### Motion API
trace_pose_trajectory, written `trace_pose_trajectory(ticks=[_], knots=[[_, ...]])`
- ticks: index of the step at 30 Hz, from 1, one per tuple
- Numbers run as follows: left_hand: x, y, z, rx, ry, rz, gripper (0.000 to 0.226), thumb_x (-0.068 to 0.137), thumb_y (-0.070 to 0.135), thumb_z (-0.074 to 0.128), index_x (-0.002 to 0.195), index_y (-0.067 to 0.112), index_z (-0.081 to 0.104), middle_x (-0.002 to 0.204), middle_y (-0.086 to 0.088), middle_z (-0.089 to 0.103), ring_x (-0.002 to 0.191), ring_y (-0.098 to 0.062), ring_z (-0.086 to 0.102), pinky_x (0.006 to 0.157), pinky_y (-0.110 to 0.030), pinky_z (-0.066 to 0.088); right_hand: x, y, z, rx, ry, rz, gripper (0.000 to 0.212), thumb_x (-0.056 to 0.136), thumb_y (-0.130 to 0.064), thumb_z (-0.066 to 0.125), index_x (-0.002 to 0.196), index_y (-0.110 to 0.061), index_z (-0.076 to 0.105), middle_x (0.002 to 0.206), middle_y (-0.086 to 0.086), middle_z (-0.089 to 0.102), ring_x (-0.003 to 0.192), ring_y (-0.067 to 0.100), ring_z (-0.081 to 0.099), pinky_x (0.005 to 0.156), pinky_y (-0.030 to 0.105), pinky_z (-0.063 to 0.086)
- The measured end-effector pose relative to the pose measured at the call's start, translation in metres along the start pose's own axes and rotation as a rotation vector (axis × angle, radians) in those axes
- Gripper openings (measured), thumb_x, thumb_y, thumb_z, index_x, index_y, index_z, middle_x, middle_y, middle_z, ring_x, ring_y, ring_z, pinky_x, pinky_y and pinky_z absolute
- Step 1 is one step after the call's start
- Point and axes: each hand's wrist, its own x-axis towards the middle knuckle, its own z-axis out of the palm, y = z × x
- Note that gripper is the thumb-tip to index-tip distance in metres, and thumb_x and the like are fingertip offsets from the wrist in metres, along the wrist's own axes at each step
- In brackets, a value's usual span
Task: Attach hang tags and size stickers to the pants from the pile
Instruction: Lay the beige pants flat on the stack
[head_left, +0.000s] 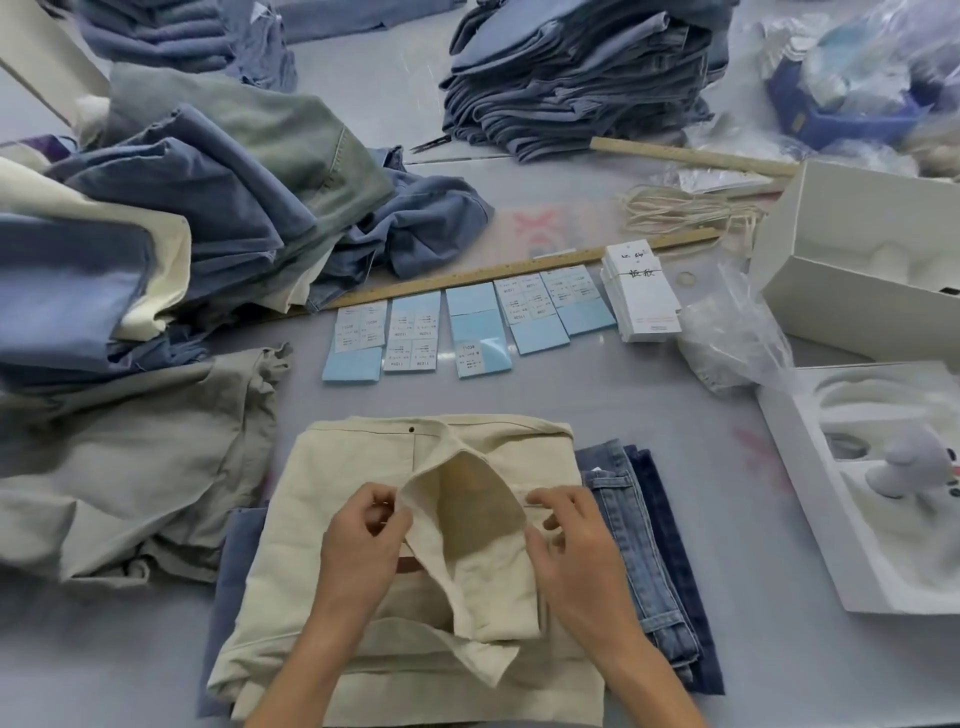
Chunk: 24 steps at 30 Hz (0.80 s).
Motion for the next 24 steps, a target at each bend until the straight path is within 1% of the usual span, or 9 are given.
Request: trace_pose_trajectory(ticks=[3,6,8,10,14,16,19,21,24], knots=[[-0.007,0.007,-0.007,-0.053,0.058,0.036,0.034,0.097,0.004,0.064,0.082,0.033,0.069,0.081,-0.009,0.075,0.074,-0.025,0.074,0.057,-0.041,0.062,0.008,-0.011,-0.009,0.087,-0.175,0.144,0.045,0.091,-0.036,0.073,0.13,-0.039,0.051,0.106,-0.02,0.061,0.091,0.003,0.061,0.082,0.026,0.055],[-0.015,0.011,-0.012,-0.062,0.133,0.081,0.032,0.098,0.004,0.063,0.09,0.035,0.067,0.082,-0.008,0.074,0.073,-0.024,0.073,0.055,-0.043,0.062,0.012,-0.023,-0.005,0.006,-0.381,0.05,0.027,0.091,-0.035,0.069,0.117,-0.039,0.062,0.098,-0.021,0.068,0.087,0.0,0.061,0.077,0.02,0.051],[-0.021,0.009,-0.021,-0.053,0.203,0.11,0.034,0.098,0.002,0.059,0.1,0.036,0.063,0.079,-0.014,0.069,0.07,-0.033,0.068,0.054,-0.047,0.062,0.012,-0.031,-0.001,0.116,-0.325,-0.004,0.019,0.093,-0.02,0.065,0.099,-0.037,0.069,0.089,-0.019,0.069,0.083,0.005,0.063,0.071,0.019,0.049],[-0.026,0.003,-0.033,-0.058,0.292,0.114,0.036,0.097,-0.001,0.055,0.104,0.033,0.062,0.08,-0.027,0.061,0.063,-0.043,0.056,0.051,-0.048,0.06,0.014,-0.034,0.0,0.192,-0.204,-0.024,0.028,0.094,-0.015,0.067,0.093,-0.042,0.067,0.088,-0.023,0.069,0.083,0.007,0.064,0.069,0.012,0.046],[-0.032,-0.013,-0.056,-0.099,0.389,0.073,0.034,0.096,-0.002,0.05,0.105,0.029,0.063,0.062,-0.011,0.061,0.046,-0.016,0.049,0.037,-0.027,0.042,0.028,-0.04,0.002,0.261,-0.11,-0.008,0.029,0.094,-0.011,0.068,0.093,-0.04,0.071,0.087,-0.02,0.069,0.078,0.007,0.066,0.061,0.013,0.053],[-0.03,-0.019,-0.061,-0.097,0.392,0.049,0.035,0.097,-0.002,0.048,0.105,0.028,0.064,0.059,-0.005,0.061,0.043,-0.017,0.044,0.038,-0.025,0.036,0.031,-0.045,0.004,0.311,-0.166,0.043,0.029,0.094,-0.011,0.066,0.091,-0.039,0.071,0.08,-0.012,0.068,0.069,0.009,0.064,0.051,0.017,0.054],[-0.018,-0.027,-0.059,-0.066,0.424,0.052,0.036,0.101,0.005,0.047,0.102,0.036,0.064,0.071,-0.007,0.067,0.053,-0.022,0.052,0.051,-0.033,0.043,0.034,-0.05,0.007,0.256,-0.133,0.011,0.029,0.094,-0.01,0.067,0.089,-0.038,0.07,0.077,-0.009,0.067,0.065,0.007,0.06,0.055,0.011,0.048],[-0.009,-0.027,-0.055,-0.036,0.424,0.066,0.034,0.103,0.005,0.047,0.104,0.035,0.064,0.077,-0.012,0.066,0.06,-0.023,0.055,0.053,-0.034,0.045,0.038,-0.052,0.009,0.329,-0.156,0.071,0.027,0.096,-0.011,0.066,0.089,-0.037,0.07,0.068,-0.006,0.061,0.054,0.008,0.058,0.05,0.025,0.056],[0.004,-0.021,-0.053,0.023,0.317,0.078,0.03,0.098,-0.001,0.057,0.1,0.027,0.068,0.071,-0.008,0.065,0.046,-0.009,0.049,0.042,-0.02,0.041,0.048,-0.056,0.015,0.264,-0.224,0.183,0.014,0.099,-0.025,0.063,0.087,-0.031,0.067,0.056,-0.004,0.053,0.041,0.018,0.058,0.048,0.051,0.057]])
